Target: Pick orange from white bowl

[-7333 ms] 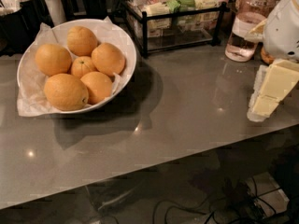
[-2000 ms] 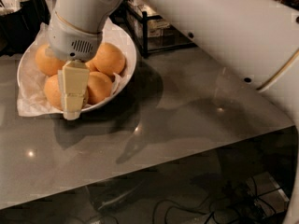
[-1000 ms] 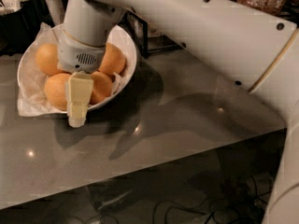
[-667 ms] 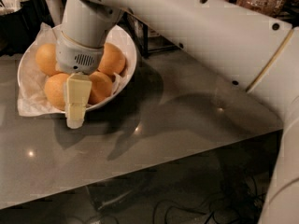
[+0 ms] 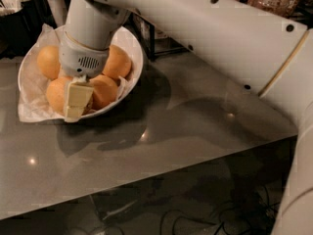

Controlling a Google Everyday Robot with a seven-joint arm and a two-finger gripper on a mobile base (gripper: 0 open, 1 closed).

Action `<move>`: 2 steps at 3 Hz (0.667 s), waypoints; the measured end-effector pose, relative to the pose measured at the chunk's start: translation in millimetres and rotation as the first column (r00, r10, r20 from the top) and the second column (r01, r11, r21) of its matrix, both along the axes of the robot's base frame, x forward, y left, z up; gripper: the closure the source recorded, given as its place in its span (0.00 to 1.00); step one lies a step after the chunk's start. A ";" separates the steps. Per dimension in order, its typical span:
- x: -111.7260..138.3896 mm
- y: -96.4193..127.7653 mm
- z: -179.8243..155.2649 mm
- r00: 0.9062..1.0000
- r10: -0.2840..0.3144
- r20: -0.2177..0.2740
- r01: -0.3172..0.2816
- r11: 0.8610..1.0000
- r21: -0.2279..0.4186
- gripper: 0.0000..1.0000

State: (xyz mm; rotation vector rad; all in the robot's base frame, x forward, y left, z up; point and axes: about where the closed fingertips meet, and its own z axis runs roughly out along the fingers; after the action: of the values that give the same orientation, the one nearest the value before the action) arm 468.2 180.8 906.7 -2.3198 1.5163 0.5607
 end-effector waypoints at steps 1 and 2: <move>0.0 0.0 0.0 1.000 0.000 0.000 0.000 1.000 0.000 0.65; 2.8 0.3 0.3 1.000 0.000 0.000 0.000 1.000 0.001 0.88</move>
Offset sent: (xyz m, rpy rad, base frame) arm 0.0006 -0.0051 0.0031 0.0126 -0.0007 -0.0090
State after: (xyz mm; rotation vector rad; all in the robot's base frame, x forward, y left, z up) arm 470.9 181.1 907.0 -2.3185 1.5159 0.5607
